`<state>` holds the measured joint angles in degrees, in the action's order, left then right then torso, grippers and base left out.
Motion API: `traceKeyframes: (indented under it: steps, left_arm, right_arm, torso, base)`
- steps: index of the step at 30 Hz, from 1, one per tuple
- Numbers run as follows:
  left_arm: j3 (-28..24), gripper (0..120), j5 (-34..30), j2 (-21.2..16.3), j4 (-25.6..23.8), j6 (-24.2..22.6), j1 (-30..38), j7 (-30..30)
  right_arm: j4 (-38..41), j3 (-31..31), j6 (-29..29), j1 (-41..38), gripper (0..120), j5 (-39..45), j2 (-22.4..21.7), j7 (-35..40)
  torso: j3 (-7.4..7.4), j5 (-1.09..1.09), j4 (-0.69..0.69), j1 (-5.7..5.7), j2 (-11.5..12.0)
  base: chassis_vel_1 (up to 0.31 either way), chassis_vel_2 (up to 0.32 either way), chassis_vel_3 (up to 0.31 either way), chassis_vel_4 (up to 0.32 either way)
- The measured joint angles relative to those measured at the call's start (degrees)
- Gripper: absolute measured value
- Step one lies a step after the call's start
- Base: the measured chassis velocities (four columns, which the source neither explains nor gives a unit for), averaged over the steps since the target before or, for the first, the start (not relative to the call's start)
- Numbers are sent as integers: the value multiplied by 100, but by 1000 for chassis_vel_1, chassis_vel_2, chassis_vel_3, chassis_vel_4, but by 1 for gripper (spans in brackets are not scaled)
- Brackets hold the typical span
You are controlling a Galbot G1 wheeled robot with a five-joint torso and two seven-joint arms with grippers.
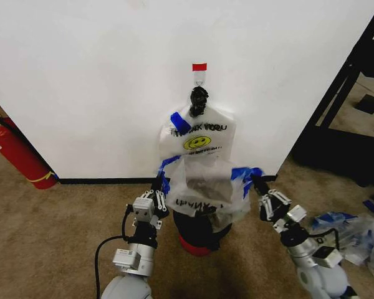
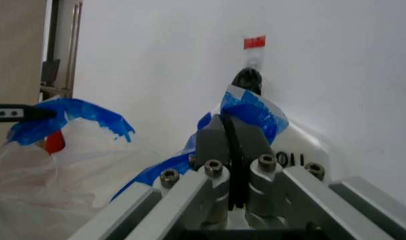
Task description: Pick up the garbage bag from the wall and place it over the trash bin.
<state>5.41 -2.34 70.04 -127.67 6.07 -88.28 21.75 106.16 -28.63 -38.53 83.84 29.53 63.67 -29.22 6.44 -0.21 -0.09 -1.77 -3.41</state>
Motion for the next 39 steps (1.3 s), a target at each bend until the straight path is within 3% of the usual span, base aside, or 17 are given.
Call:
traceKeyframes:
  steps: [6, 11, 15, 28, 33, 36, 39]
  left_arm:
    - [-205, 0, 115, -100, 12, -1, -361, -47]
    - [-323, 0, -137, -51, 111, 105, -280, -192]
    - [-376, 0, -292, 22, 184, 253, -147, -289]
    - [-602, 0, -709, 47, 308, 335, -120, -382]
    - [-702, 0, -1135, 45, 306, 230, -233, -392]
    - [-732, 0, -1449, 41, 229, 204, -236, -441]
    - [-729, 0, -1783, 22, 206, 226, -186, -639]
  right_arm:
    - [-15, -161, 13, 48, 0, 193, -179, -322]
    - [-129, -818, 207, 88, 0, 1224, -461, -1881]
    - [-282, -1088, 226, 71, 0, 1623, -517, -2266]
    - [-1092, -783, -134, -112, 0, 1614, -248, -2077]
    - [-1307, -720, -239, -245, 0, 1549, -198, -2004]
    - [-1334, -722, -222, -288, 0, 1758, -220, -2224]
    - [-1422, -830, -54, -336, 0, 2274, -263, -3021]
  torso:
    - [0, 0, 1, 0, 0]
    - [0, 0, 0, 0, 0]
    - [0, 0, -1, 0, 0]
    - [0, 1, 1, 0, 0]
    - [0, 0, 1, 0, 0]
    - [0, 0, 0, 0, 0]
    - [0, 0, 1, 0, 0]
  base:
    - [0, 0, 0, 0]
    - [0, 0, 0, 0]
    - [0, 0, 0, 0]
    - [0, 0, 0, 0]
    - [0, 0, 0, 0]
    - [0, 0, 0, 0]
    - [0, 0, 0, 0]
